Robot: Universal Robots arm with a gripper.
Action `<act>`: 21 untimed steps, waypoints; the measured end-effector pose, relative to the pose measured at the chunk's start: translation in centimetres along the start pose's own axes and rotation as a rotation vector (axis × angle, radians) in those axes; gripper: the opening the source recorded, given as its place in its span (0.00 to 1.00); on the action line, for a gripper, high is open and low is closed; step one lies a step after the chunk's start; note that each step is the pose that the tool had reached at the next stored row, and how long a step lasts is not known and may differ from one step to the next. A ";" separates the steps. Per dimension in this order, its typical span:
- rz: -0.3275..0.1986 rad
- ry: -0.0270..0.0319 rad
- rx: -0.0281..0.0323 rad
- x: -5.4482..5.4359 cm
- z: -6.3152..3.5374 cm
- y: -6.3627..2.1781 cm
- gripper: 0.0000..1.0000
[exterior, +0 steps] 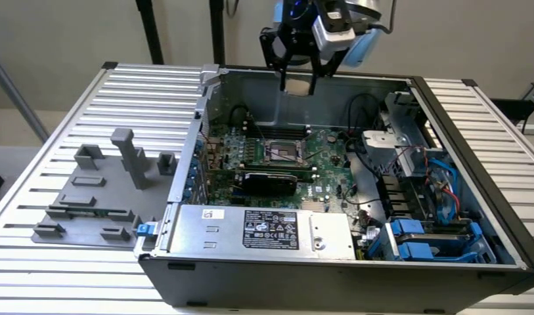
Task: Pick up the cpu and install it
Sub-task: 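Place the cpu into insertion slot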
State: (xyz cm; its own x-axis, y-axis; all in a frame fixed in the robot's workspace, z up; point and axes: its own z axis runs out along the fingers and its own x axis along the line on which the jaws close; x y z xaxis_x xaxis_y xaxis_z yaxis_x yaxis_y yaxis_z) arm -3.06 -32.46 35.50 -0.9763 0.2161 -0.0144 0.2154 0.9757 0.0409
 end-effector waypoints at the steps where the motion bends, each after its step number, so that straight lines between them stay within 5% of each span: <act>1: 0.018 -0.0007 0.0002 0.0 0.03 0.00 0.55; 21: 0.381 -0.0156 0.0055 0.0 0.69 -0.03 0.55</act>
State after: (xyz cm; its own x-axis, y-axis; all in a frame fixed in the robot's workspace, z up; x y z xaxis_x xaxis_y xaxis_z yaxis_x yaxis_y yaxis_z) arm -3.06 -32.46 34.82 -0.8256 0.5641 -0.0144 0.5632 0.8253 0.0409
